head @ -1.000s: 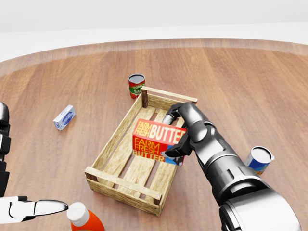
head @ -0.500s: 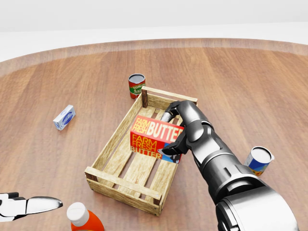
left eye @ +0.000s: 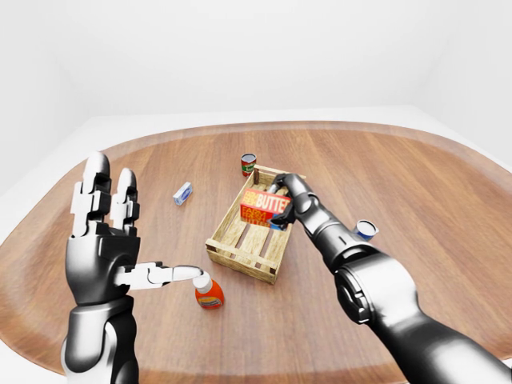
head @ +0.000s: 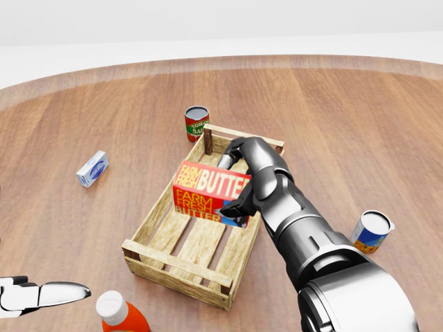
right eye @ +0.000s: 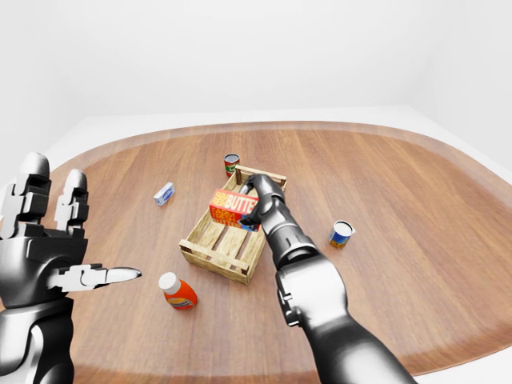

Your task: Pick up the butter and put it in the tray.

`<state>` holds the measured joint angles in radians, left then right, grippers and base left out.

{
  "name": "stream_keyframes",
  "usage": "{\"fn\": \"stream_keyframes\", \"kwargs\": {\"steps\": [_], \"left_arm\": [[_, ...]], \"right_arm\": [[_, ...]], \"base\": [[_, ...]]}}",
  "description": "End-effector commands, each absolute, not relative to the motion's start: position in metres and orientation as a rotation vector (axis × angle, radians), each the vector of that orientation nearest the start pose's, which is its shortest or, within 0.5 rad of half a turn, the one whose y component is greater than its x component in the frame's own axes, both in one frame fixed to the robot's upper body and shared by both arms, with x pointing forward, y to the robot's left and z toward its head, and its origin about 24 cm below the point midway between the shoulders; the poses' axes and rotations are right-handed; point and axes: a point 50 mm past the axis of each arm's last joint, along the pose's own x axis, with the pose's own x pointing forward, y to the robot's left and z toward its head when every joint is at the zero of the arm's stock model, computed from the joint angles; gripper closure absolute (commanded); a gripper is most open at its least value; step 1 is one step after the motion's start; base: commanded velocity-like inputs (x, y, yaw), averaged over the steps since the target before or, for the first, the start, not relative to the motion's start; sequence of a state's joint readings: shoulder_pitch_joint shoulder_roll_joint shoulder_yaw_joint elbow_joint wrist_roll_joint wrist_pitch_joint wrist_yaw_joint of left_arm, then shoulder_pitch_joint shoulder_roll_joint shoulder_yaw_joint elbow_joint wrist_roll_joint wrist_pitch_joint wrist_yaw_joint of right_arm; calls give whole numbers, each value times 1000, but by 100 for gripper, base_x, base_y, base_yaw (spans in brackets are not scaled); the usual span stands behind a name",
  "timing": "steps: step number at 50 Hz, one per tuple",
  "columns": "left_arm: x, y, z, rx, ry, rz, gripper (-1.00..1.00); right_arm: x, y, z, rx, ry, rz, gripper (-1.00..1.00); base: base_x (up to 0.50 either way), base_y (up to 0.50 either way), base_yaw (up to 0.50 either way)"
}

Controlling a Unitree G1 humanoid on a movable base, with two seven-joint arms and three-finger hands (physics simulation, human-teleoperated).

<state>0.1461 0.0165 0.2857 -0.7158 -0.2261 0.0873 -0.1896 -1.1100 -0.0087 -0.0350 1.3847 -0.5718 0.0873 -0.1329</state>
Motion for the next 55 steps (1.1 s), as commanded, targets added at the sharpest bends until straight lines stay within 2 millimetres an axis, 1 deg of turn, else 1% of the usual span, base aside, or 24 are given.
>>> {"fn": "stream_keyframes", "kwargs": {"steps": [1,2,3,8,12,21,22,25,26,34,55], "left_arm": [[187,204,168,-28,-526,39,-100],[188,204,167,-29,-523,39,-100],[187,203,168,-28,-526,35,-100],[187,203,167,-27,-521,31,-100],[187,203,168,-27,-530,29,-100],[186,204,169,-29,-532,29,-100],[186,205,170,-28,-537,31,-100],[186,205,170,-28,-539,31,-100],[186,204,169,-28,-536,30,-100],[186,203,168,-26,-529,27,-100],[186,203,168,-28,-528,26,-100]], "right_arm": [[404,-78,98,-730,218,113,100],[404,-77,98,-731,217,113,100],[402,-74,94,-781,222,154,100],[400,-74,90,-753,228,127,100],[398,-70,86,-790,228,145,100],[398,-69,87,-813,202,105,100],[397,-68,87,-847,190,104,100],[397,-69,87,-833,190,94,100],[398,-70,90,-851,169,67,100],[398,-72,89,-833,175,51,100],[394,-73,79,-781,218,47,100]], "base": [[0,0,0],[0,0,0],[0,0,0],[0,0,0],[0,0,0],[0,0,0],[0,0,0],[0,0,0],[0,0,0],[0,0,0],[0,0,0]]}}
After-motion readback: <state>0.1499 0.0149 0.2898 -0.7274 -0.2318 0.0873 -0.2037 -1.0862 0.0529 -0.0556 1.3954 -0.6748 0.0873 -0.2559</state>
